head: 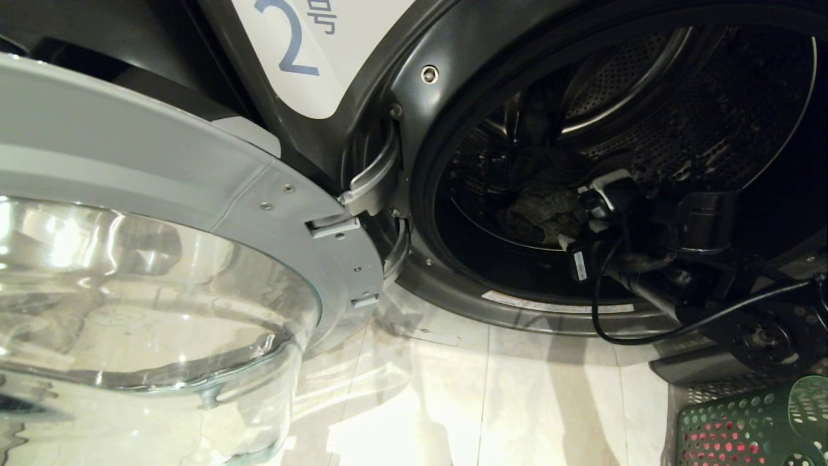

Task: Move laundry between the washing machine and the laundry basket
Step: Pick a cloth and place it into the basket

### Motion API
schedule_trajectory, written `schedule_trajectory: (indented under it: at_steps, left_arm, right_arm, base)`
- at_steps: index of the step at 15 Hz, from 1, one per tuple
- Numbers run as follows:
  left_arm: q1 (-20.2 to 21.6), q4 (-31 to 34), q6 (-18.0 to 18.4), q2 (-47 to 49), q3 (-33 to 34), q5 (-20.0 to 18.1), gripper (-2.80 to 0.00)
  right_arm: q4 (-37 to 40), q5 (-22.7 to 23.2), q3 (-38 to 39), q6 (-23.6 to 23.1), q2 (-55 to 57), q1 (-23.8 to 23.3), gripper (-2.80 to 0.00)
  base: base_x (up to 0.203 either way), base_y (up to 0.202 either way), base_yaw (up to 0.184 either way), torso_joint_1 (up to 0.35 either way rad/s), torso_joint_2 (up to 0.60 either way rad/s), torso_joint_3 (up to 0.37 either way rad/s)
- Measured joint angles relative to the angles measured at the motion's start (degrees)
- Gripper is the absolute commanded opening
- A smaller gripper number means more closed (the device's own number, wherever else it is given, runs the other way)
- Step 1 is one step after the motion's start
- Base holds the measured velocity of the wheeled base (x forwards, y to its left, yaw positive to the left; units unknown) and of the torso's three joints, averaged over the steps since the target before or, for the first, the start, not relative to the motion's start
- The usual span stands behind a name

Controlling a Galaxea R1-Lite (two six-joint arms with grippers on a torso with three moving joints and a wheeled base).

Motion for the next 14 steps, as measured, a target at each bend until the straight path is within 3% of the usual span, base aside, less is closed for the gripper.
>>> schedule_trajectory:
  at_steps: [5, 9, 14]
  left_arm:
    - [0.0, 0.0, -0.14, 0.0, 0.0, 0.02, -2.8]
    - [0.0, 0.02, -0.17, 0.0, 0.0, 0.02, -2.8]
    - [0.0, 0.02, -0.17, 0.0, 0.0, 0.02, -2.8]
  right_arm:
    - [16.2, -3.82, -14.69, 9.62, 5.99, -0.33, 0.0]
    - [18.71, -6.51, -22.0, 14.44, 11.24, -0.28, 0.0]
    - [28.39, -11.45, -29.7, 22.28, 15.58, -0.24, 0.0]
  base:
    - [0.0, 0.0, 0.0, 0.0, 0.0, 0.0]
    - [0.0, 0.0, 0.0, 0.0, 0.0, 0.0]
    - [0.0, 0.0, 0.0, 0.0, 0.0, 0.0]
